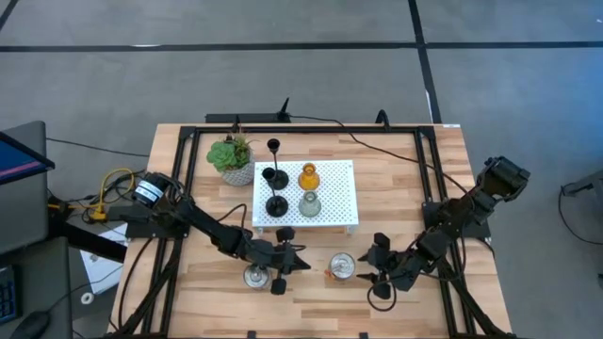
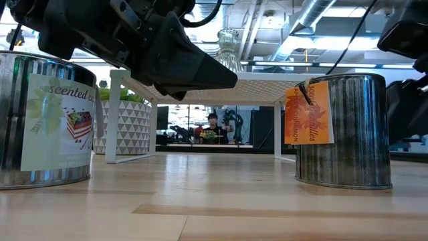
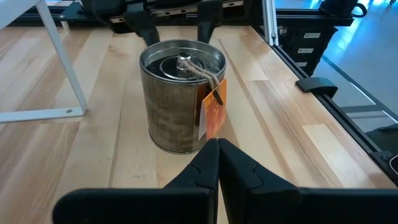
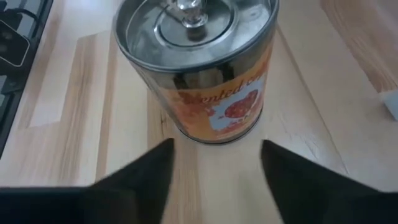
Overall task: Pick & Place candle stick holders
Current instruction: Put the right orange scented candle on the shelf
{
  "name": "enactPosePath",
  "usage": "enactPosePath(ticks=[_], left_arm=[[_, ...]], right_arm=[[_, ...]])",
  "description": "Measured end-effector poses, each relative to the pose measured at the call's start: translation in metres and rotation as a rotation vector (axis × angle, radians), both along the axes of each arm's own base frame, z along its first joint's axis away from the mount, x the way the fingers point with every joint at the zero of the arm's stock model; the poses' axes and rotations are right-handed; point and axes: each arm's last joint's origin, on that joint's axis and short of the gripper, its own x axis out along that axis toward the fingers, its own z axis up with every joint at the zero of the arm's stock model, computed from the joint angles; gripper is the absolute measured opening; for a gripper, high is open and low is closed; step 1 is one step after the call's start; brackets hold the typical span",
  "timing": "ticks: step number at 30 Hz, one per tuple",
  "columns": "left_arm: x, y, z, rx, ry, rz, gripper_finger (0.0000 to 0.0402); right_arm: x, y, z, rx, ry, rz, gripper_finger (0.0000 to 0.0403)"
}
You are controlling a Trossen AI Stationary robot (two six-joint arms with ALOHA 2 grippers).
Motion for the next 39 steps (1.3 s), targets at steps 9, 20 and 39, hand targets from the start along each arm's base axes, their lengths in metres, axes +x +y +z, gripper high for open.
enactPosePath(ticks=[9, 20, 39], left_arm=[[0.002, 0.003, 0.000, 0.000, -0.001, 0.009, 0.0006], [0.002, 0.005, 0.000, 0.007, -0.002, 0.012, 0.0007], [0.004, 0.008, 0.000, 0.008, -0.001, 0.026, 0.0008]], right_arm=[[0.012, -0.012, -0.005, 0.038, -0.018, -0.160, 0.0350], [0.028, 0.003, -0.039, 0.072, -0.012, -0.016, 0.0365], [0.022, -0.003, -0.015, 0.265, 0.152, 0.174, 0.0344]])
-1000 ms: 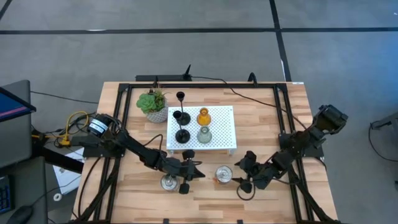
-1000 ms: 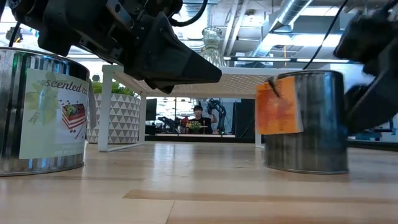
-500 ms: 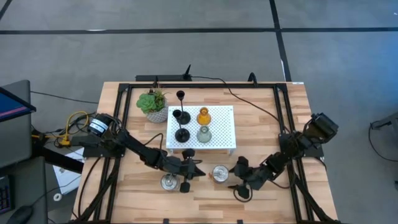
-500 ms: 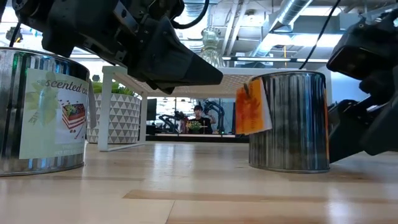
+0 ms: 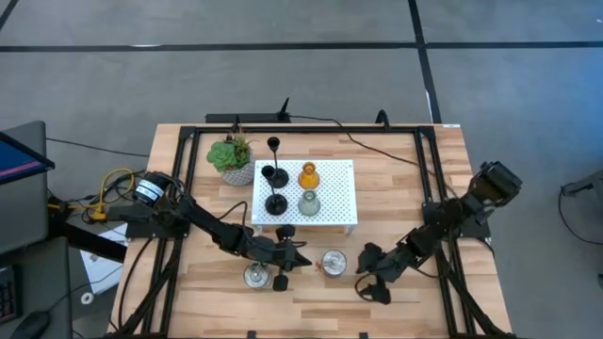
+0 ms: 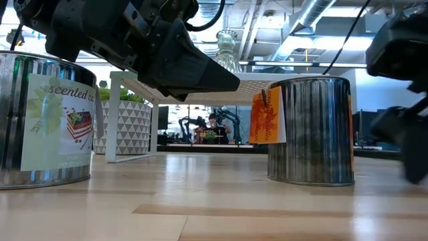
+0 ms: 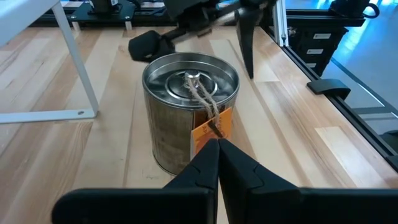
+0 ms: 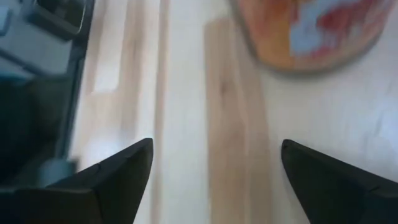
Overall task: Pick & Place candle stick holders
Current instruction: Put the right orange scented candle on the shelf
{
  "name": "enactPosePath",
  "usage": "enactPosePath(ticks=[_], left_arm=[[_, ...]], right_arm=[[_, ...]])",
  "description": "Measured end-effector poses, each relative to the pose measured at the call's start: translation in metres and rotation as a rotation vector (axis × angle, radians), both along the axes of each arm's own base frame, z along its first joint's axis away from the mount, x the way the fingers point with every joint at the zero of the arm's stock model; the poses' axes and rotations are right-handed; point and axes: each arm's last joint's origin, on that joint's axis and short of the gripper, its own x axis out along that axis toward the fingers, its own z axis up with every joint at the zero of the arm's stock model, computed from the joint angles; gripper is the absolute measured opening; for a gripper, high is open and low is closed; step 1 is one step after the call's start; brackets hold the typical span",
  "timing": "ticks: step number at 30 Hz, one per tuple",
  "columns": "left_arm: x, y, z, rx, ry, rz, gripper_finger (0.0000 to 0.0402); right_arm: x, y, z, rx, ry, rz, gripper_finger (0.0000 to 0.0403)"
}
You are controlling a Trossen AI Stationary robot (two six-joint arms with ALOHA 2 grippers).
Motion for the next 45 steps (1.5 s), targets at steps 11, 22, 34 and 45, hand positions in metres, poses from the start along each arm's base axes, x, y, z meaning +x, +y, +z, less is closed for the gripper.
enactPosePath(ticks=[11, 22, 34, 45], left_arm=[[0.000, 0.000, 0.000, 0.002, 0.004, 0.000, 0.0008], [0.000, 0.000, -0.001, 0.003, 0.006, 0.000, 0.0008], [0.000, 0.000, -0.001, 0.004, 0.008, -0.001, 0.0008], [-0.003, 0.001, -0.006, 0.012, 0.026, -0.003, 0.0008]], right_arm=[[-0.012, -0.009, 0.037, 0.117, 0.016, -0.016, 0.0292], [0.010, 0.004, 0.086, -0.175, -0.037, 0.121, 0.0281], [0.050, 0.032, 0.084, -0.554, -0.090, 0.478, 0.0281], [0.076, 0.031, 0.094, -0.635, 0.065, 0.448, 0.0281]])
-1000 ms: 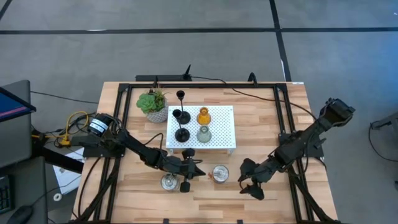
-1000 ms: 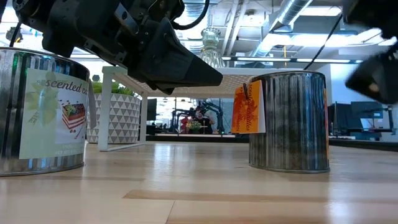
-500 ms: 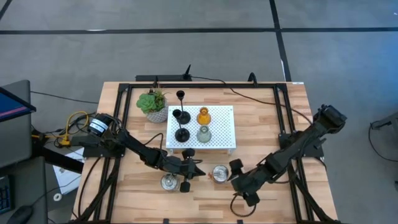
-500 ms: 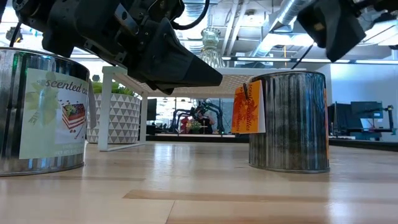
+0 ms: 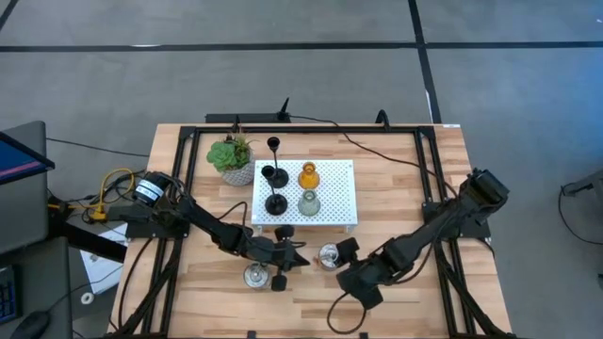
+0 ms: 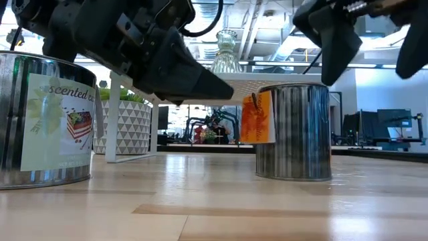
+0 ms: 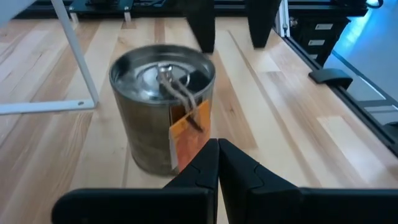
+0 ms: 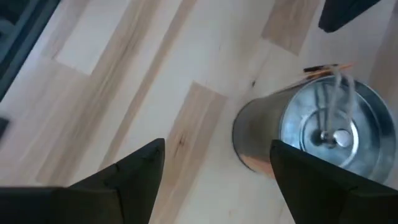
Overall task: Pick & Place candle stick holders
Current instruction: Put the right orange scented candle on the shelf
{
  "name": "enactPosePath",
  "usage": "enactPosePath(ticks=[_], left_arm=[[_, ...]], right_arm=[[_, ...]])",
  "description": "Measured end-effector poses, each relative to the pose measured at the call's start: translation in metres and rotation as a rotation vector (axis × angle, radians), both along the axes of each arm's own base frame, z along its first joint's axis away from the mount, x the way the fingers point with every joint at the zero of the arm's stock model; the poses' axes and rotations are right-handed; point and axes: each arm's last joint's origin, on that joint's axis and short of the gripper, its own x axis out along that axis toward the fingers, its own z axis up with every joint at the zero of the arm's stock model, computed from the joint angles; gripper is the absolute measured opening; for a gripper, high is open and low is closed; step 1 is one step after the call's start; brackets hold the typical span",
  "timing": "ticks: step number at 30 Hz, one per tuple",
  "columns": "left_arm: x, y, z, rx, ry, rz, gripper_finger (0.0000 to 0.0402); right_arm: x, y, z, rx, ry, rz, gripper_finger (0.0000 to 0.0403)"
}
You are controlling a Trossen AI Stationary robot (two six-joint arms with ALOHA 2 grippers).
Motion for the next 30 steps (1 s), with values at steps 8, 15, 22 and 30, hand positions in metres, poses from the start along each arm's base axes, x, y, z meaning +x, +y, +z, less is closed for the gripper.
enactPosePath(ticks=[8, 15, 22, 30], left_arm=[[-0.004, 0.002, -0.008, -0.020, 0.029, 0.009, 0.0008], [-0.005, 0.002, -0.009, -0.045, 0.037, 0.015, 0.0008], [-0.005, 0.002, -0.009, -0.046, 0.035, 0.014, 0.0008], [-0.005, 0.002, -0.009, -0.046, 0.036, 0.013, 0.0008]], right_arm=[[0.010, -0.008, 0.008, -0.045, -0.040, -0.019, 0.0281], [0.019, -0.025, 0.003, -0.024, -0.026, -0.063, 0.0281], [0.023, -0.030, 0.004, 0.056, 0.001, -0.094, 0.0281], [0.022, -0.030, 0.004, 0.081, 0.024, -0.110, 0.0281]])
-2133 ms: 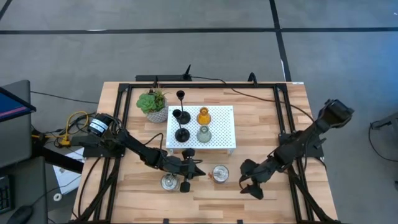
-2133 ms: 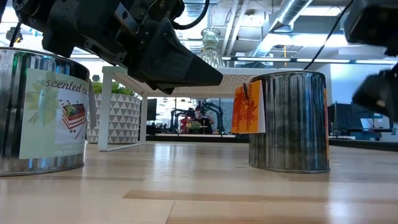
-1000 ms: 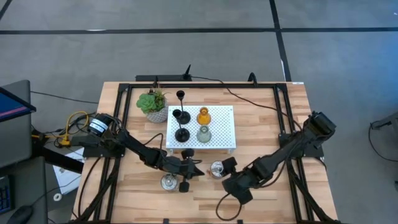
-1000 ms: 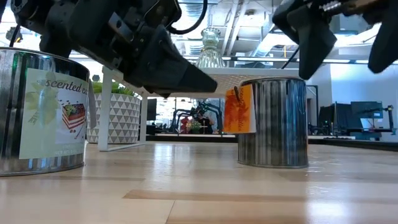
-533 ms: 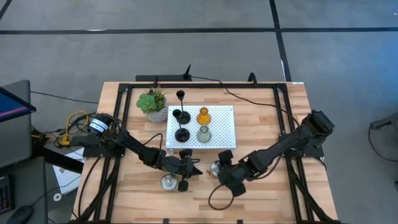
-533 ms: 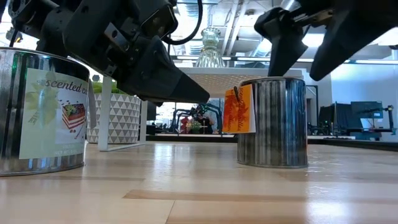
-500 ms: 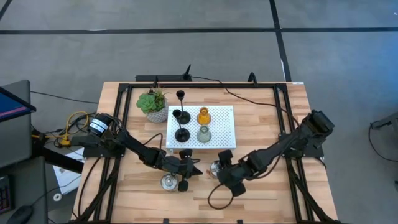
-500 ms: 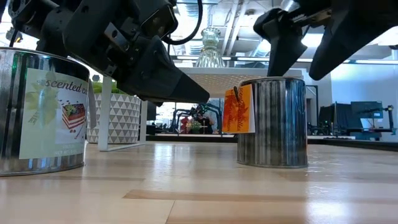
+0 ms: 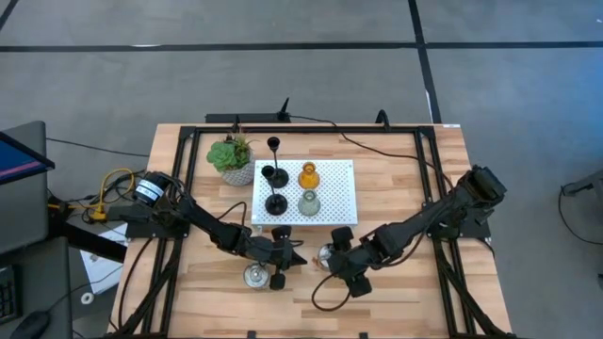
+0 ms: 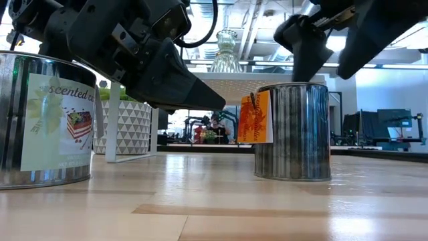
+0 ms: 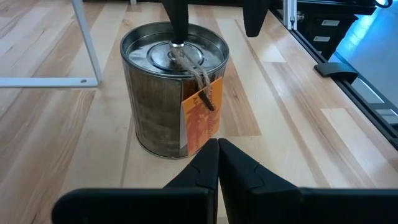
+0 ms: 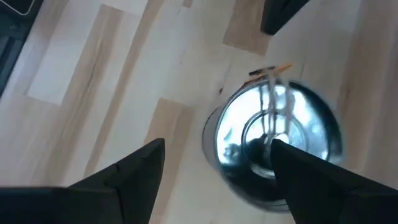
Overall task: Pick & Place candle stick holders
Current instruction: Put the right orange scented candle on the shelf
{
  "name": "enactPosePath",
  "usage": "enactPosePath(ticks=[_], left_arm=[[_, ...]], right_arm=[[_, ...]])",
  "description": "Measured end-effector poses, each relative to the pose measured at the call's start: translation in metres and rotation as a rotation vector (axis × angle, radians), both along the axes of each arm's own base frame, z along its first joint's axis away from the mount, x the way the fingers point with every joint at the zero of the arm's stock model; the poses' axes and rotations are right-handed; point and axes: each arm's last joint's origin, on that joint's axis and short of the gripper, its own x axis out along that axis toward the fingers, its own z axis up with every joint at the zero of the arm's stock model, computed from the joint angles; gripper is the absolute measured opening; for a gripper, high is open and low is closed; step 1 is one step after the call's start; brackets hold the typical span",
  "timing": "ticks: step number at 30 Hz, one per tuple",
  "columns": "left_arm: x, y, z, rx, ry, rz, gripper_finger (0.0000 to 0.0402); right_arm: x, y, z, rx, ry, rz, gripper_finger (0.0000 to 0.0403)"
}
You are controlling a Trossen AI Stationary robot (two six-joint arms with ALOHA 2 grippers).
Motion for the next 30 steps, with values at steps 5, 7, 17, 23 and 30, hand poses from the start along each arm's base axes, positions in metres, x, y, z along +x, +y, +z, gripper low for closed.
enactPosePath(ticks=[5, 7, 17, 23, 30], left_arm=[[0.000, 0.000, 0.000, 0.000, 0.000, 0.000, 0.0008], [0.000, 0.000, 0.000, 0.000, 0.000, 0.000, 0.0008], [0.000, 0.000, 0.000, 0.000, 0.000, 0.000, 0.0008], [0.000, -0.001, 0.000, 0.000, 0.000, -0.004, 0.0008], [0.000, -0.001, 0.000, -0.001, -0.001, -0.004, 0.0008]], right_arm=[[-0.005, -0.001, -0.004, 0.012, 0.069, -0.031, 0.0281], [-0.005, -0.002, -0.004, 0.016, 0.074, -0.029, 0.0281], [0.005, 0.000, -0.016, 0.061, 0.104, -0.015, 0.0281], [0.017, 0.004, -0.028, 0.074, 0.080, 0.019, 0.0281], [0.012, -0.002, -0.009, 0.118, 0.049, 0.020, 0.0273]])
